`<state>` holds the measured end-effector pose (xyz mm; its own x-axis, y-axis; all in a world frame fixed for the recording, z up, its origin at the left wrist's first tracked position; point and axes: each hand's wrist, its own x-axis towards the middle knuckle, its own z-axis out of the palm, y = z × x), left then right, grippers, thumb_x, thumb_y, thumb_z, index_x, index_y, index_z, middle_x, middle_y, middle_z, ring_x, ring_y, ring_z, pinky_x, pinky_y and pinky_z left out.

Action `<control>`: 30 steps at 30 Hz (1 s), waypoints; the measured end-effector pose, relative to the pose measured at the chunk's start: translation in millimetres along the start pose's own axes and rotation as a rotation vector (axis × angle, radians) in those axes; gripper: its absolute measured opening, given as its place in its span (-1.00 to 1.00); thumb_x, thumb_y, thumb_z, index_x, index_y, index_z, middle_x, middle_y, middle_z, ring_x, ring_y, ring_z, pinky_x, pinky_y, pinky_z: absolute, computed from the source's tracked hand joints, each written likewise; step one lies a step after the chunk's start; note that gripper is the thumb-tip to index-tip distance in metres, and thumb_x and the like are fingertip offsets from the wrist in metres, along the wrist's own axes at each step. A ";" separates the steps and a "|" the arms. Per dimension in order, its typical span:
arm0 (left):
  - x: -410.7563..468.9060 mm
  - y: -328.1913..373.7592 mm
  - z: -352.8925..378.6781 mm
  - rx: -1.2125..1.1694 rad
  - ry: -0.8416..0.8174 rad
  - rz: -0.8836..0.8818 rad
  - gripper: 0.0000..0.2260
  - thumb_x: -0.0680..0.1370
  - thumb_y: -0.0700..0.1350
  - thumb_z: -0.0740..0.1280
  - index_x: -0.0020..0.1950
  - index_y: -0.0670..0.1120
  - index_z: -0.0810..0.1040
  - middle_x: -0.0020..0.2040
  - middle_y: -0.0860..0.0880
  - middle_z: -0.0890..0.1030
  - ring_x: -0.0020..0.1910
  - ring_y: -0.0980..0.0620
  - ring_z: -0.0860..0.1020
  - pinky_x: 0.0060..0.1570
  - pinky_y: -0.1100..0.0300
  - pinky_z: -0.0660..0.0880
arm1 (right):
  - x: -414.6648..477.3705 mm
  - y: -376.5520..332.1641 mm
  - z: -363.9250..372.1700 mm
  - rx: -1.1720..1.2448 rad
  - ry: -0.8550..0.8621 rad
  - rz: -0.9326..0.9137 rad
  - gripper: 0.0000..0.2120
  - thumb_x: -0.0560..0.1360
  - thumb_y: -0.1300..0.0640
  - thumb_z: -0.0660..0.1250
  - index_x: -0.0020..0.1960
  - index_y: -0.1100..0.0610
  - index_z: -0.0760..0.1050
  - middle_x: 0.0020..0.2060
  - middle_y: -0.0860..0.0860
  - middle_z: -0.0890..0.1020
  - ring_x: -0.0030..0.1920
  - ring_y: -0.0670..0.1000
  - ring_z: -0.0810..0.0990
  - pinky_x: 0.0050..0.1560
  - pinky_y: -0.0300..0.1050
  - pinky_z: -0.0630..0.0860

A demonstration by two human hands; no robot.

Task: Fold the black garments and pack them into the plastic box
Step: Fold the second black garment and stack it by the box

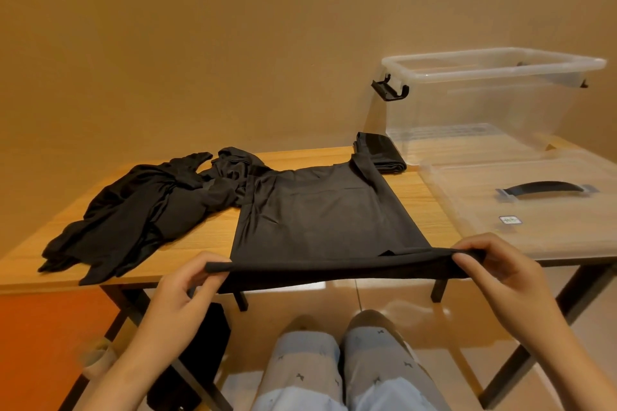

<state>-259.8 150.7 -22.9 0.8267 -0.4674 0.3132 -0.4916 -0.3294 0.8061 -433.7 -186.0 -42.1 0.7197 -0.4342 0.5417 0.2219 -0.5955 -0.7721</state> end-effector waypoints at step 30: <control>-4.2 26.5 -6.4 -0.258 -0.006 -0.112 -0.84 0.57 -0.33 0.23 -0.05 -0.21 0.61 -0.18 0.00 0.68 -0.16 0.11 0.64 -0.22 0.38 0.55 | 3.4 -21.0 -4.3 0.107 -0.028 -0.007 -0.92 0.47 -0.08 0.26 -0.08 -0.23 0.50 -0.13 -0.15 0.58 -0.09 -0.08 0.58 -0.19 -0.26 0.56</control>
<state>-274.5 149.2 0.4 0.8701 -0.4449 0.2123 -0.3106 -0.1603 0.9369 -438.7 -177.9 -22.6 0.7358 -0.4102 0.5388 0.2949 -0.5222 -0.8002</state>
